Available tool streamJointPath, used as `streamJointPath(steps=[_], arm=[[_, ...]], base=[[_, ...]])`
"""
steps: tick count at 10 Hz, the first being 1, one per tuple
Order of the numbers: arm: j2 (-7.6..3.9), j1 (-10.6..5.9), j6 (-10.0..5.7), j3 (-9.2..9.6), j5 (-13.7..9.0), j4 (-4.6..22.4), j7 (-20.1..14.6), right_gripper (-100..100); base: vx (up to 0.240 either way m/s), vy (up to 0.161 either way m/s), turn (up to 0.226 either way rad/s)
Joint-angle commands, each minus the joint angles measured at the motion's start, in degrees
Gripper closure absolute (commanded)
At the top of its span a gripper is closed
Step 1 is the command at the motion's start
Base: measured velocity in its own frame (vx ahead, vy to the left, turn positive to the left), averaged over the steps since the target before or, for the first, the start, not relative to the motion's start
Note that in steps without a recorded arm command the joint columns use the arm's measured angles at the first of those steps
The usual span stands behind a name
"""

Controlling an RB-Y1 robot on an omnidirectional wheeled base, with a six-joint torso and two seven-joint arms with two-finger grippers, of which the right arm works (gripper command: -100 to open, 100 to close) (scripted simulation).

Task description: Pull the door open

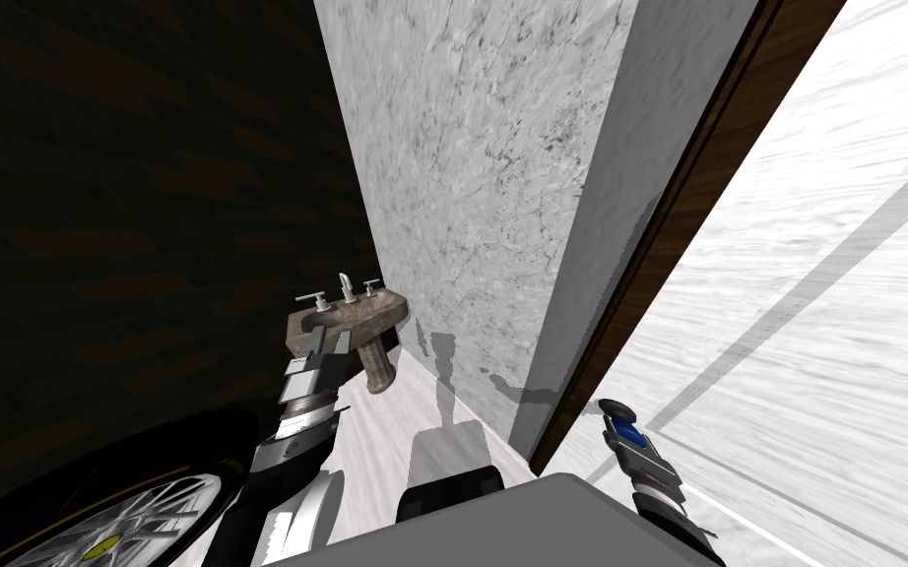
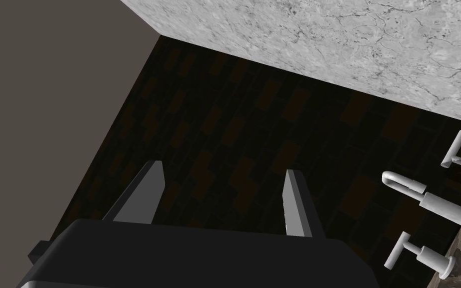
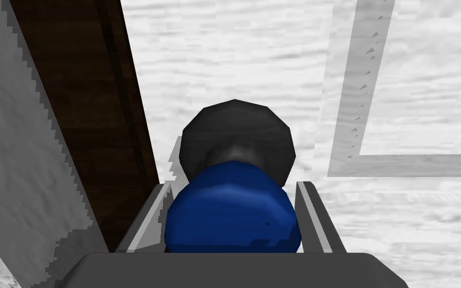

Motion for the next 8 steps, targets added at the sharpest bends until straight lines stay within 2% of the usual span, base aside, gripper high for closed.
streamJointPath(steps=[1,2,3,5,8], arm=[[0.02,0.06,-0.04,-0.02,0.0,0.0,-0.1,100],[0.02,0.06,-0.04,-0.02,0.0,0.0,-0.1,100],[-0.28,0.32,-0.27,1.02,0.7,-0.5,-0.5,100],[-0.54,0.6,-0.52,1.89,1.4,-1.0,-1.0,100],[-1.3,1.44,-1.29,4.52,3.3,-2.3,-2.5,100]], base=[[0.0,0.0,0.0],[0.0,0.0,0.0],[-0.128,0.018,0.054],[-0.201,0.044,0.052],[-0.238,0.065,0.054]])
